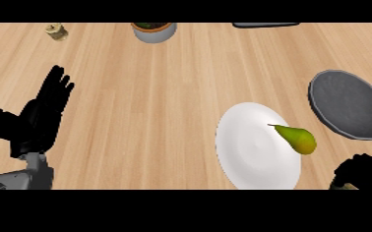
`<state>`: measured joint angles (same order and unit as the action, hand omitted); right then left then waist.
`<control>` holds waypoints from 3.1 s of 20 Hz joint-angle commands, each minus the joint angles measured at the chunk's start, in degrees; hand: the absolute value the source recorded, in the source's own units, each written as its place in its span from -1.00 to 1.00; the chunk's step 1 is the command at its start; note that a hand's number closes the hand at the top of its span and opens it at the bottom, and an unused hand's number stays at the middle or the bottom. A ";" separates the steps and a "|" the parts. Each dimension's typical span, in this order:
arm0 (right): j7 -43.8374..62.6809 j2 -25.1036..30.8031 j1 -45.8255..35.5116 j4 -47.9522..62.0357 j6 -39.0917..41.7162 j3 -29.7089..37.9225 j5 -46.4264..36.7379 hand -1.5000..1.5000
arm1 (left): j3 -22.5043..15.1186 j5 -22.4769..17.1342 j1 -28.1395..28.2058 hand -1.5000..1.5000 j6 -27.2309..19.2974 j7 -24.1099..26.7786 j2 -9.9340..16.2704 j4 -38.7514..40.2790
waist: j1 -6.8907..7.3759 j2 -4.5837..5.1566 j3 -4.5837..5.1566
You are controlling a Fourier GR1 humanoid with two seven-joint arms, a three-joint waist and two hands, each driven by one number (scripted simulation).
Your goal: Pick the squash from the plate and place it in the pan
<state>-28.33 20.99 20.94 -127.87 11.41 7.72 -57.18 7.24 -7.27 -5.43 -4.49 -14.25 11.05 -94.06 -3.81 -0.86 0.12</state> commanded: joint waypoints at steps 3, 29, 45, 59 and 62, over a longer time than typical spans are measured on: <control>3.28 0.18 5.22 -12.95 9.37 14.72 14.25 1.00 | -1.74 1.38 -4.67 0.00 -0.82 -1.79 -0.78 1.29 | 2.34 0.67 -0.09; -17.77 15.98 -42.20 74.78 -5.48 21.32 13.82 1.00 | -2.20 1.85 -5.83 0.00 1.82 0.74 -1.42 3.87 | 5.65 1.40 -0.25; -20.08 19.76 -54.97 111.79 -13.37 18.79 5.20 -1.00 | -1.71 0.91 -3.75 0.00 3.48 1.30 -1.04 1.88 | 6.22 1.67 -0.35; -27.50 31.61 -57.24 121.38 16.03 33.48 22.18 -1.00 | -1.27 1.35 -4.89 0.00 2.16 0.29 -1.52 3.03 | 5.27 1.65 -0.54; -30.15 34.58 -53.32 122.55 21.12 34.32 23.49 -1.00 | -1.84 1.20 -4.14 0.00 1.75 0.16 -2.56 1.93 | 4.56 1.59 -0.72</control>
<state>-52.52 50.93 -34.95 -7.55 18.78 39.78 -36.35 5.87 -6.12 -10.28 -2.32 -13.58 9.14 -91.00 1.27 0.80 -0.42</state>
